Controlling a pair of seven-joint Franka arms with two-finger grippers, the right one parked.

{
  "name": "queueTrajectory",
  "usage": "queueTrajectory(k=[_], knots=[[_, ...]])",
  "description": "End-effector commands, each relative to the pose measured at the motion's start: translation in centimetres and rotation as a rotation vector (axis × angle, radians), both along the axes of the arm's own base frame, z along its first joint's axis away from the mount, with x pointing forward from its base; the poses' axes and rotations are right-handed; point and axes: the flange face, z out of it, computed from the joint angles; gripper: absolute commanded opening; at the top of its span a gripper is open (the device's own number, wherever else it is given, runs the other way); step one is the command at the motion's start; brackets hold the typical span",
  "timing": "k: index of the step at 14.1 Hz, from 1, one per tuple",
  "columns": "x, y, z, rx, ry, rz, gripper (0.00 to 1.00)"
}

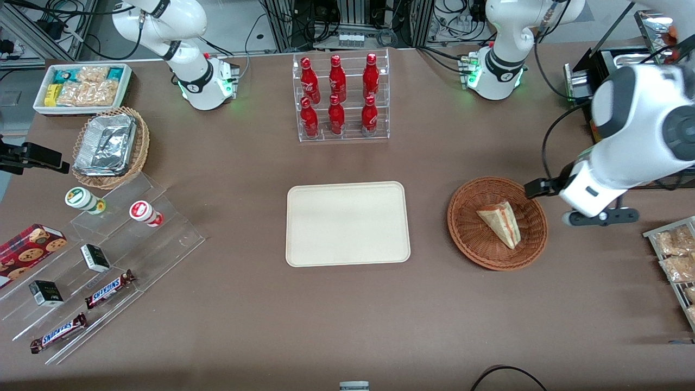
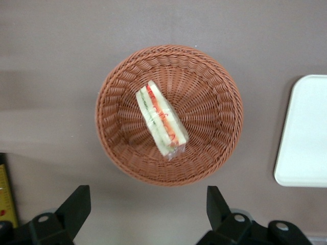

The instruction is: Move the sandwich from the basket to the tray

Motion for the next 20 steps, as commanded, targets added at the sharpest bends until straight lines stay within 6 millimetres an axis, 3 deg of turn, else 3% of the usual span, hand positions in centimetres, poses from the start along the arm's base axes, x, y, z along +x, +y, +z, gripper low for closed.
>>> queueTrajectory(k=[1,3,5,8,14,20], knots=[[-1.6,-1.7,-2.8,0.06,-0.045,0.028,1.0],[-2.7,-1.9,-6.2,0.069,-0.075,0.053,1.0],[-4.1,-2.3,-8.3,0.06,-0.119,0.078,1.0],[-5.3,-1.9,-10.6,0.045,-0.195,0.28,1.0],[-4.9,-1.6,-13.7,0.026,-0.21,0.586,1.0],[-4.7,-1.4,-17.3,0.039,-0.166,0.596,1.0]])
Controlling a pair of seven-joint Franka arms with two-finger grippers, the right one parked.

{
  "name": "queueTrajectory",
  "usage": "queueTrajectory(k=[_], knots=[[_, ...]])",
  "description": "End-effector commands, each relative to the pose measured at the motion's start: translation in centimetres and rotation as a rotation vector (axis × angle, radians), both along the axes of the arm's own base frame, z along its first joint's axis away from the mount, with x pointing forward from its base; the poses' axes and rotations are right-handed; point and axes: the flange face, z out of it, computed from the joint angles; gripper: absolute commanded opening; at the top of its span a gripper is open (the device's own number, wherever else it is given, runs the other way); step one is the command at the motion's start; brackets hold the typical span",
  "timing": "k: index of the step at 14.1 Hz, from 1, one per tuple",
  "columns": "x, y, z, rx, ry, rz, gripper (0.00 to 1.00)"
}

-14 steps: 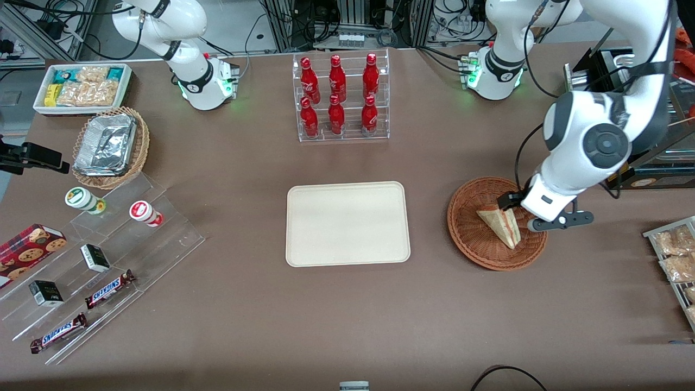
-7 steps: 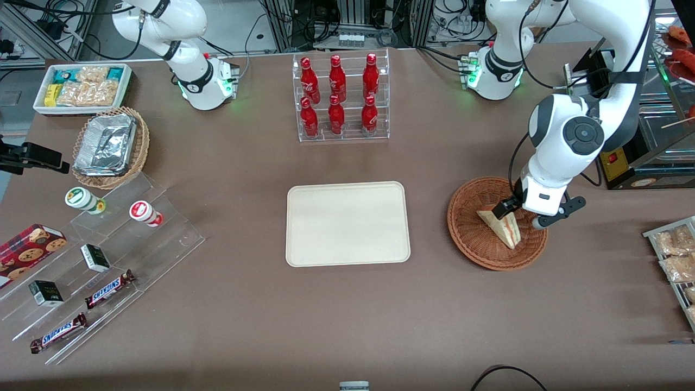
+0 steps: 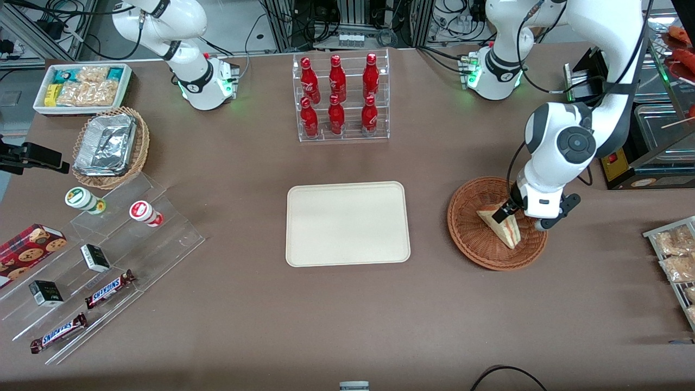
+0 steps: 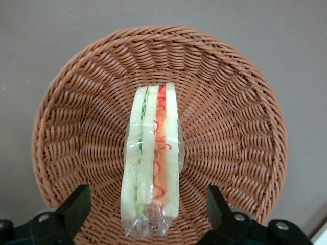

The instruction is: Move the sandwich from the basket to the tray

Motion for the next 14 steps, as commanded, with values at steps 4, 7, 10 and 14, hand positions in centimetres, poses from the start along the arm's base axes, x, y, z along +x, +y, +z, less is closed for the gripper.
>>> queueTrajectory(k=[4,7,10,14], knots=[[0.3,1.1,-3.0,-0.047,0.027,0.094,1.0],[0.2,1.2,-3.1,-0.047,0.033,0.091,0.44],[0.3,1.3,-3.1,-0.047,0.035,0.086,0.0],[1.5,1.0,-1.5,-0.044,0.054,0.081,0.0]])
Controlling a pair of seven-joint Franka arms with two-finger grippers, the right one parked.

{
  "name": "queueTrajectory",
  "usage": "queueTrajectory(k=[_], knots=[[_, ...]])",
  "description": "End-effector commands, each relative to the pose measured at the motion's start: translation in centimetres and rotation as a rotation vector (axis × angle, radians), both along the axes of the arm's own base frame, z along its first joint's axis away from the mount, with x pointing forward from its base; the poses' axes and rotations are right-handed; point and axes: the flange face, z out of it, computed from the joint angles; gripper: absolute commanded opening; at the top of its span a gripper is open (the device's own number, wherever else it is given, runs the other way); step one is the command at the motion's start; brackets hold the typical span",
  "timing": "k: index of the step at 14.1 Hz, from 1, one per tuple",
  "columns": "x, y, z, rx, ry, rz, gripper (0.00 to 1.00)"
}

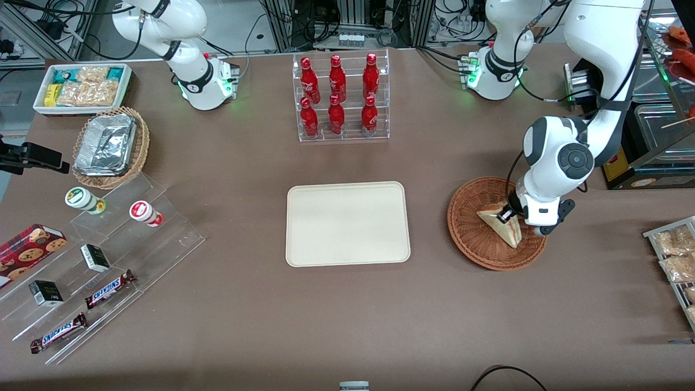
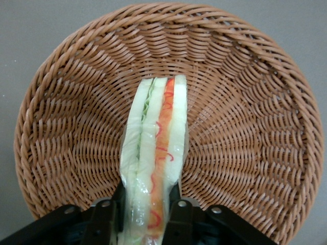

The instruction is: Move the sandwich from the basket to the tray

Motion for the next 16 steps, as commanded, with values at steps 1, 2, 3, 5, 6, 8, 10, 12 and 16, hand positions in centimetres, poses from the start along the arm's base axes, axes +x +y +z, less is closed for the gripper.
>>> queueTrajectory(k=[1,2,3,5,6,8,10,12,16], knots=[[2.1,-0.6,2.9,-0.007,0.036,-0.015,0.0],[3.1,-0.8,4.3,-0.006,0.065,-0.047,0.0],[3.9,-1.1,5.8,-0.006,0.081,-0.074,0.0],[5.2,-1.8,7.9,-0.011,0.108,-0.137,0.0],[5.8,-2.3,8.5,-0.015,0.12,-0.184,0.0],[6.3,-5.1,9.1,-0.019,0.136,-0.263,0.0],[6.5,-8.8,9.5,-0.021,0.152,-0.359,0.0],[6.5,-13.5,9.2,-0.022,0.155,-0.44,0.0],[5.2,-21.7,8.2,-0.02,0.144,-0.532,0.0]])
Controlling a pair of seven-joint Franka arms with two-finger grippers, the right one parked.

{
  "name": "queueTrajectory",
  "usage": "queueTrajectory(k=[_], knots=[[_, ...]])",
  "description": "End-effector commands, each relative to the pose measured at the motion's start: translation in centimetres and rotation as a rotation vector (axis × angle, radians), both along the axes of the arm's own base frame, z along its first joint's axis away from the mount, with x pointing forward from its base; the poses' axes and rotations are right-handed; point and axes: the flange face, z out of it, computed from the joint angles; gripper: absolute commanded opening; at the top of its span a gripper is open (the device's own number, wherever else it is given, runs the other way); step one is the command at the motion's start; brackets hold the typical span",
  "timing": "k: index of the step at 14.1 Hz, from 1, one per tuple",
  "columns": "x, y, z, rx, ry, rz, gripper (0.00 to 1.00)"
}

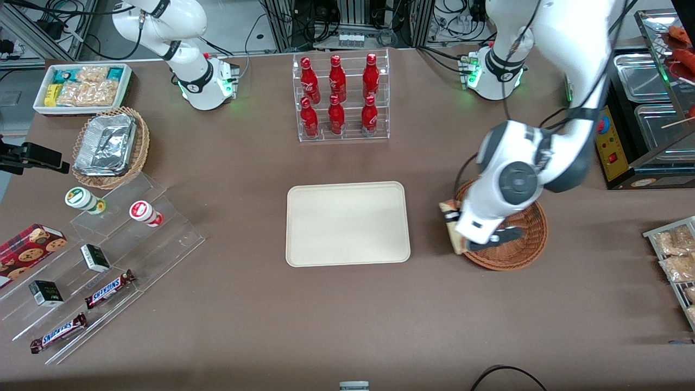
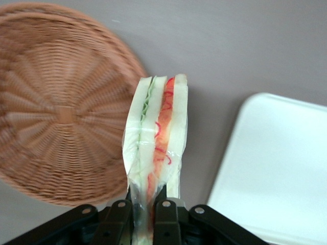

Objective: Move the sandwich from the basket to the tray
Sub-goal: 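Lift the sandwich and carry it over the cream tray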

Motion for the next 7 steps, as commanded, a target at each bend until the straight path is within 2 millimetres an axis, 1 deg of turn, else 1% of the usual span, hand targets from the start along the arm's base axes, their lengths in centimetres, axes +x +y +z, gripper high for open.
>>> queueTrajectory(k=[1,4,7], knots=[[0.0,-4.6,-0.5,-0.003,0.007,-0.023,0.0],[-1.5,-11.0,-2.3,0.001,0.006,-0.034,0.0],[-3.2,-17.0,-3.5,-0.003,-0.008,-0.037,0.0]])
